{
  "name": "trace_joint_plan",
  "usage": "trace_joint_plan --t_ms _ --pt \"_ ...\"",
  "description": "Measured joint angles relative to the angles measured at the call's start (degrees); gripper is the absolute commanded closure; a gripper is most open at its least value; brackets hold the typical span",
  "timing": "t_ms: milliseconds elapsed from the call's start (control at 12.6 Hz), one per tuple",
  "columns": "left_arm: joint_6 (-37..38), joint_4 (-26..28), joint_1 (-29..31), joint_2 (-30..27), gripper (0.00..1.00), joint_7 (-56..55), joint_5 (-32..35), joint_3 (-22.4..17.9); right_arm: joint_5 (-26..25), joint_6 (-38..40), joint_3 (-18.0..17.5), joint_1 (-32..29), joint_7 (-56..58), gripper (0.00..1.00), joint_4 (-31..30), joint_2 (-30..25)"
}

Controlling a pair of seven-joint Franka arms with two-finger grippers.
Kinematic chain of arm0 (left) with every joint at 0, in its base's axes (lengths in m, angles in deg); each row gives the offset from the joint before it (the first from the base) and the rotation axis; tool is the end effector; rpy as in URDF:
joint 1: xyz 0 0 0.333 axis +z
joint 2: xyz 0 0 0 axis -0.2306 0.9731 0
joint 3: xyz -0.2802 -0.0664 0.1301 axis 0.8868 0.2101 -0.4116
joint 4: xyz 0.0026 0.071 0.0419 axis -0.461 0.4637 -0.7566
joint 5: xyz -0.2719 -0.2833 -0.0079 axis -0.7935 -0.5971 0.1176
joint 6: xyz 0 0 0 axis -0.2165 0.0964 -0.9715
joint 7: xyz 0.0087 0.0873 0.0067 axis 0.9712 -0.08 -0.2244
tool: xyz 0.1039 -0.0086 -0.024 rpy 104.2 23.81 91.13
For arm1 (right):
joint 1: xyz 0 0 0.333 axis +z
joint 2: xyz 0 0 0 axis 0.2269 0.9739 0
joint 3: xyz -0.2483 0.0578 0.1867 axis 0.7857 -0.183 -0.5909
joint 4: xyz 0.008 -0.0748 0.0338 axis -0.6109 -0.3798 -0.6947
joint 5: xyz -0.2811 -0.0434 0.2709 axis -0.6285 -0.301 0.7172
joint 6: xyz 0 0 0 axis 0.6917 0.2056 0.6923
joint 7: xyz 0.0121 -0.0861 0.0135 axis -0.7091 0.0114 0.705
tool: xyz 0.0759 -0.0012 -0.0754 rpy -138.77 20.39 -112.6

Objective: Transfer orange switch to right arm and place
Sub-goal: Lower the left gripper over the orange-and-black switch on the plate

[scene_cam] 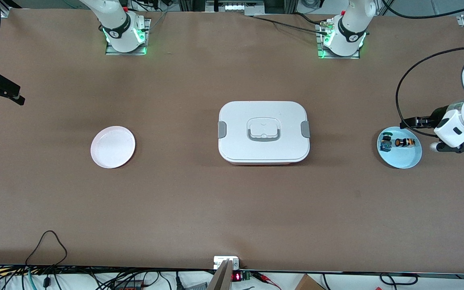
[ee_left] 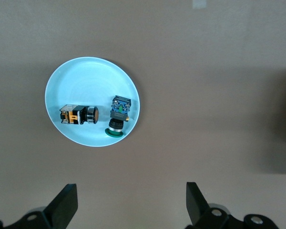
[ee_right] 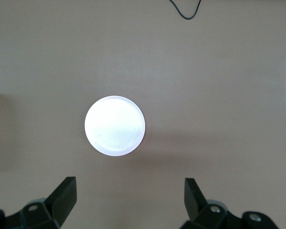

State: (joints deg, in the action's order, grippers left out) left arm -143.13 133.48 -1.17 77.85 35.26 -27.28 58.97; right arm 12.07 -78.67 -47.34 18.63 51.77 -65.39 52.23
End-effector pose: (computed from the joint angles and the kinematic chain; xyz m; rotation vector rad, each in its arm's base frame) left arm 0.5752 0.0974 0.3976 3.0851 0.0705 -0.4124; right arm 0.5529 -0.0636 0.6024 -3.1228 -0.0858 -0.0856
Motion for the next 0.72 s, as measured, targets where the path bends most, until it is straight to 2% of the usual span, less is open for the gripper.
trace_joint_plan --t_ms 715 --pt "-7.87 1.25 4.86 6.23 0.00 4.78 0.10 -0.10 0.00 0.03 0.37 -0.04 -0.39 0.00 1.38 0.23"
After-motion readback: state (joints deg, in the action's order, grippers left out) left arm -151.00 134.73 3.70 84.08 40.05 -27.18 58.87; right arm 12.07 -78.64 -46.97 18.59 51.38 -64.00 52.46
